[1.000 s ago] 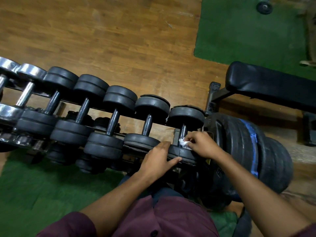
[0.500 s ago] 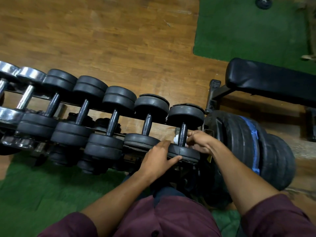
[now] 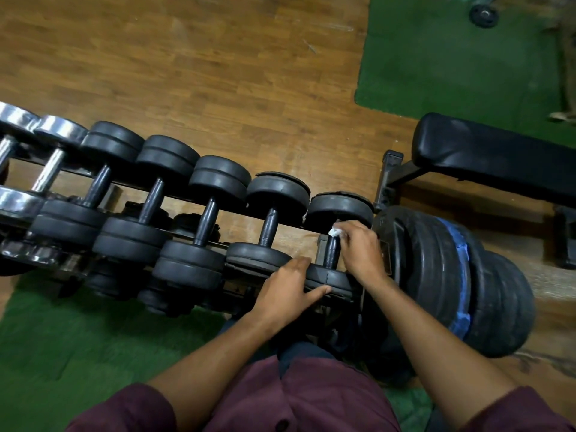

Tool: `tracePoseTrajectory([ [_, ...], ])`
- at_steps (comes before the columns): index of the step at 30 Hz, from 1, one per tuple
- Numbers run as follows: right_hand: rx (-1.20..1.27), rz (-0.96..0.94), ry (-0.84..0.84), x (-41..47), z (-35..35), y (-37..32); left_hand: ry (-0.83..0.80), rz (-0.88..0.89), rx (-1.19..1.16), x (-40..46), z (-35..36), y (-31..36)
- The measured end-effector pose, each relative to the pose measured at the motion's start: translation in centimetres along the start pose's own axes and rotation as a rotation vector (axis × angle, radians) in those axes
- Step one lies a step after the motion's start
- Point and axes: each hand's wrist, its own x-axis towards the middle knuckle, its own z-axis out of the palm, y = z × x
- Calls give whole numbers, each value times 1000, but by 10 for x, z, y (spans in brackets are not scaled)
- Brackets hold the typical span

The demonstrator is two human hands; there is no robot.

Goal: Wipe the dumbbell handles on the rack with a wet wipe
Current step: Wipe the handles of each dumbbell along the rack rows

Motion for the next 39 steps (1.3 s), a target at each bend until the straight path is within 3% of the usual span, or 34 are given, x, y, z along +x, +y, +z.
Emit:
tracePoseTrajectory([
  [3,-163,-204,-128,7,9,3,-1,1,-2,0,0,0],
  [9,-439,-336,-327,14,-1,-6,13,15,6,-1,0,2],
  [13,-354,-329,-595,19,-7,-11,22,15,-10,-2,-2,3],
  [15,-291,-283,-648,19,-16,-13,19,11,-18,-2,-3,3],
  [21,29,-51,-378,0,-41,-17,-33,63,-78,-7,-11,-3],
  [28,187,108,-61,-27,-52,-53,21,138,-86,-36,-35,-22],
  [35,303,136,56,-67,-30,-127,109,139,-62,-96,-77,-82],
  [39,328,77,36,-98,3,-191,148,55,-64,-146,-101,-142],
])
